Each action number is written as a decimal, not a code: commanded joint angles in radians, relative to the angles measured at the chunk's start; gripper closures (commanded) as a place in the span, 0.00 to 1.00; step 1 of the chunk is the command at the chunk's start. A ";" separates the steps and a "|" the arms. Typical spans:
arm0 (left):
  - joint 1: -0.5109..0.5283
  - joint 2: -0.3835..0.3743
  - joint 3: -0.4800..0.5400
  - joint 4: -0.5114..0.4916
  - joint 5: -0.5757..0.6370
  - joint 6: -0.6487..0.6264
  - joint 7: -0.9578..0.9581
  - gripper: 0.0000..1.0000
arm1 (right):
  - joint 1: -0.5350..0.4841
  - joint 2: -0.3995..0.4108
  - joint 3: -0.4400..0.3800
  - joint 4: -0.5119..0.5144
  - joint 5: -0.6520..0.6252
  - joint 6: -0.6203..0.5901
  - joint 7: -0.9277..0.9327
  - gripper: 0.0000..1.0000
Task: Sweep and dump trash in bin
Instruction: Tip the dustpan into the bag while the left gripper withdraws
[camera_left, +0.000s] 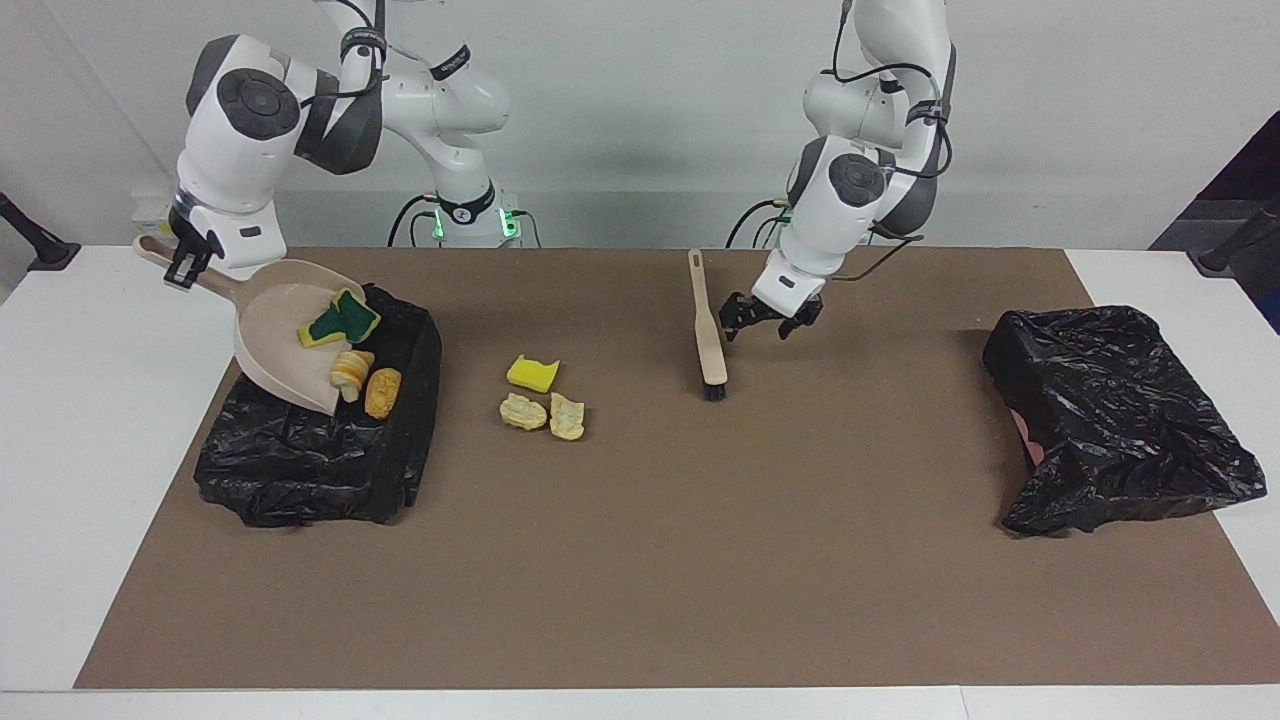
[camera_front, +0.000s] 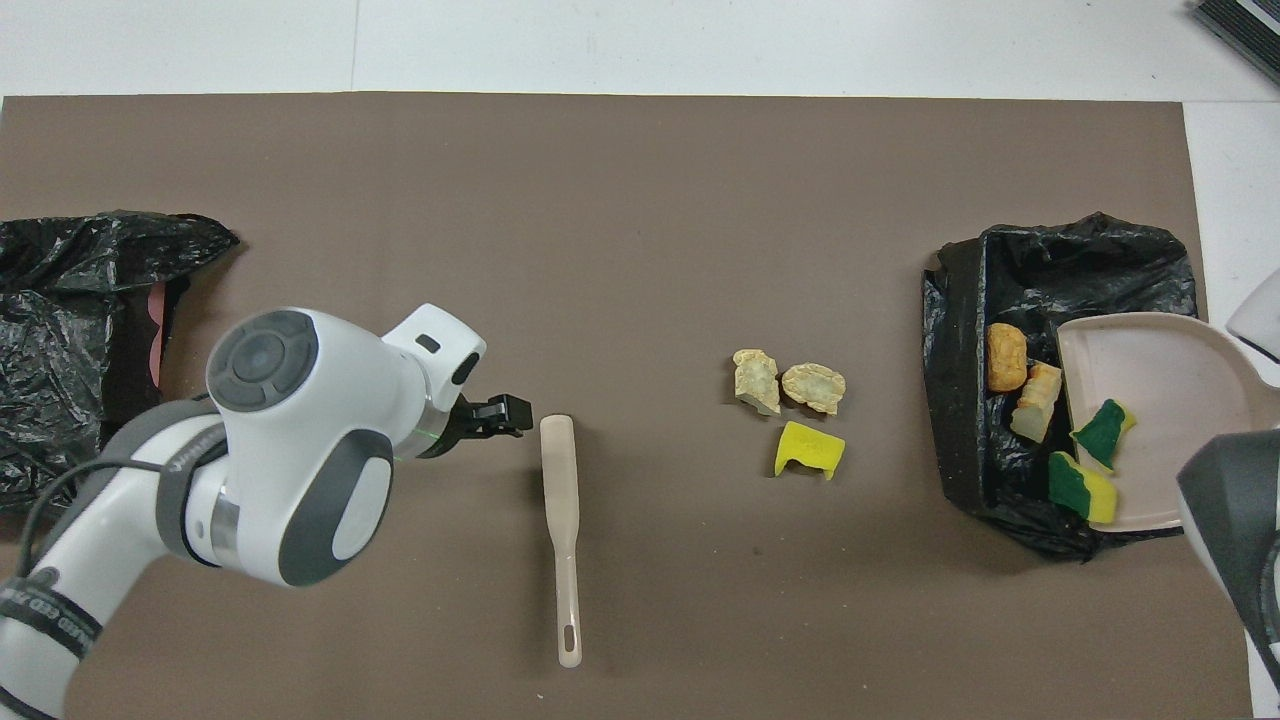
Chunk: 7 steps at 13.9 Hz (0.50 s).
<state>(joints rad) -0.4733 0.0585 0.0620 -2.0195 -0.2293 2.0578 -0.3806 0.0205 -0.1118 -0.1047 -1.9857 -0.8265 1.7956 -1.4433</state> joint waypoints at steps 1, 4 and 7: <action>0.080 0.046 -0.008 0.145 0.022 -0.084 0.066 0.00 | 0.038 0.009 -0.001 0.034 -0.069 -0.056 -0.037 1.00; 0.154 0.050 -0.008 0.209 0.057 -0.103 0.101 0.00 | 0.113 0.020 -0.001 0.088 -0.118 -0.192 -0.028 1.00; 0.241 0.043 -0.007 0.271 0.059 -0.195 0.231 0.00 | 0.154 0.007 0.011 0.188 -0.095 -0.322 0.049 1.00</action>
<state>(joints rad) -0.2847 0.0905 0.0645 -1.8058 -0.1822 1.9352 -0.2184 0.1625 -0.1100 -0.1008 -1.8770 -0.9153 1.5474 -1.4237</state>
